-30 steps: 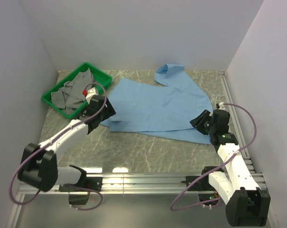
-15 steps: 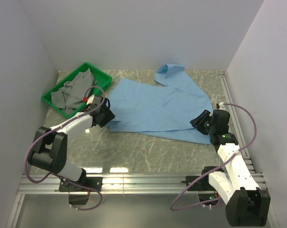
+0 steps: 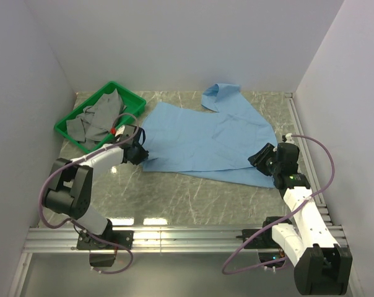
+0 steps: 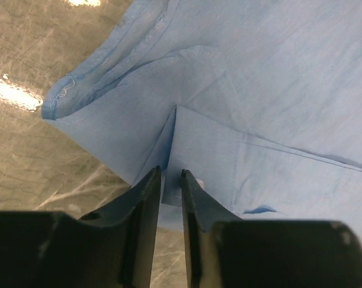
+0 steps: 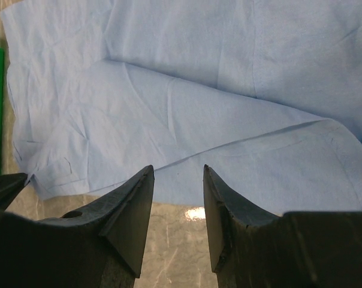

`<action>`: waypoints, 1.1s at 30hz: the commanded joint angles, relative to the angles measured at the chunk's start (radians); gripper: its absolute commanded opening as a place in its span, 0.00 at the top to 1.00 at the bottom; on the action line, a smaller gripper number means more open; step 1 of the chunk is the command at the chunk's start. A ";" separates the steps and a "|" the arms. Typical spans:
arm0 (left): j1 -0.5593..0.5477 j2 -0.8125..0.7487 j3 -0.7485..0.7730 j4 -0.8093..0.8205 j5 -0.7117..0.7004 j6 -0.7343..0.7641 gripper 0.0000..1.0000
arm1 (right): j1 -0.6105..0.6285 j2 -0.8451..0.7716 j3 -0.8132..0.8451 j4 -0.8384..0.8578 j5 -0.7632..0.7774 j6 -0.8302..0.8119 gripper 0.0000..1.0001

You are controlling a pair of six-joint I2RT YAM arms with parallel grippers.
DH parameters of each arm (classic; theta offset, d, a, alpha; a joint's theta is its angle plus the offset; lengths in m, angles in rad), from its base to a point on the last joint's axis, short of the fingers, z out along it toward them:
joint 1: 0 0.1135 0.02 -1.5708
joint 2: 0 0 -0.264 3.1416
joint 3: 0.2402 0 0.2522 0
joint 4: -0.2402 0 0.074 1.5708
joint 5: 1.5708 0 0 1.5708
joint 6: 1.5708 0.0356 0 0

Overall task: Fold and stack the long sleeve shirts
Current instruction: Fold the shirt

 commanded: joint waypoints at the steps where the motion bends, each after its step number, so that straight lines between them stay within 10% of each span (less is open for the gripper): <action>1: 0.001 0.016 0.040 0.023 0.011 -0.009 0.74 | 0.007 -0.013 -0.004 0.023 0.018 -0.012 0.54; 6: -0.002 0.013 0.052 0.017 -0.001 0.005 0.99 | 0.007 -0.016 -0.006 0.022 0.021 -0.011 0.54; 33: -0.076 -0.091 0.149 0.164 -0.176 0.395 0.99 | 0.000 0.002 -0.010 -0.086 0.183 0.090 0.54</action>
